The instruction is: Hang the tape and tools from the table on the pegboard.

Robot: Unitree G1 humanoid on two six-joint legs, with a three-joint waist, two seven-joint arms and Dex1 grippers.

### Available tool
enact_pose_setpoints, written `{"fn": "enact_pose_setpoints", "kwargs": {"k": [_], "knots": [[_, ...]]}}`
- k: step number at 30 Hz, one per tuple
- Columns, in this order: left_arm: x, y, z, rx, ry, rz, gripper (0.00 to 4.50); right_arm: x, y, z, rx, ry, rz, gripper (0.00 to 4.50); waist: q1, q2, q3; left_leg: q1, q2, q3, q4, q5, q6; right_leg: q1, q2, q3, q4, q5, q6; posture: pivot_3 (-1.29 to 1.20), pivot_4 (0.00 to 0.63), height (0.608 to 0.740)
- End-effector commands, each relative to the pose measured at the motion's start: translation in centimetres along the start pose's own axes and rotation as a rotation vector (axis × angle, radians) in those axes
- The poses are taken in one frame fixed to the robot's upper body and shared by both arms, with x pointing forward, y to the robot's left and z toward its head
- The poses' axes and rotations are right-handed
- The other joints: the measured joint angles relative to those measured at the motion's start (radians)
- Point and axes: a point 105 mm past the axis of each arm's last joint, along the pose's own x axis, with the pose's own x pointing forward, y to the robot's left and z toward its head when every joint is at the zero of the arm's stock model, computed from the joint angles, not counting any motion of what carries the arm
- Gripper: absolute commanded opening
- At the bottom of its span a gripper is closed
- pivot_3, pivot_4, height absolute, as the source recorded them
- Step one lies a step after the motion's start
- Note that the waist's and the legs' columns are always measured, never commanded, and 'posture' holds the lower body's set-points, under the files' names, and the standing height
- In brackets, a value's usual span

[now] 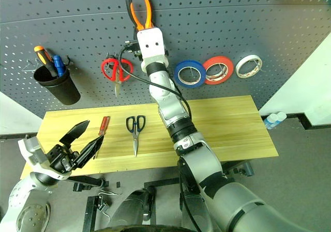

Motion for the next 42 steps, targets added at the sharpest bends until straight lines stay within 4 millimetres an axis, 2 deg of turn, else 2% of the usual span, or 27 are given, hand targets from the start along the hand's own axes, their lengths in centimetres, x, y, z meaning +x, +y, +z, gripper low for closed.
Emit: {"fn": "enact_pose_setpoints", "kwargs": {"k": [1, 16, 23, 42], "knots": [[-0.1, -0.3, 1.1, 0.035, -0.023, -0.003, 4.5, 0.2, 1.8, 1.8, 0.058, -0.064, 0.019, 2.06, 0.0, 0.0, 0.0, 0.0, 0.0, 0.0, 0.0, 0.0, 0.0, 0.0, 0.0, 0.0, 0.0, 0.0, 0.0, 0.12, 0.205, 0.74], [-0.3, -0.6, 0.8, 0.027, -0.013, 0.0, 4.5, -0.2, 2.0, 0.7, 0.069, -0.022, 0.017, 2.06, 0.001, 0.001, 0.001, 0.0, 0.0, 0.0, -0.002, 0.0, 0.0, 0.0, 0.0, 0.0, -0.001, 0.0, 0.0, 0.12, 0.209, 0.74], [-0.2, -0.6, 0.7, 0.024, -0.014, 0.0, 4.5, -0.2, 1.8, 0.5, 0.067, -0.012, 0.01, 4.43, 0.001, 0.001, 0.001, 0.0, 0.0, 0.0, -0.003, 0.0, 0.0, 0.0, 0.0, 0.0, -0.002, 0.0, 0.0, 0.12, 0.204, 0.74], [0.1, -0.6, 0.3, 0.001, -0.017, -0.029, 4.5, -0.3, 1.5, 0.5, 0.045, -0.005, 0.023, 4.47, 0.002, 0.001, 0.001, 0.0, 0.0, 0.0, -0.004, 0.0, 0.0, 0.0, 0.0, 0.0, -0.004, 0.0, 0.0, 0.1, 0.179, 0.74]]}}
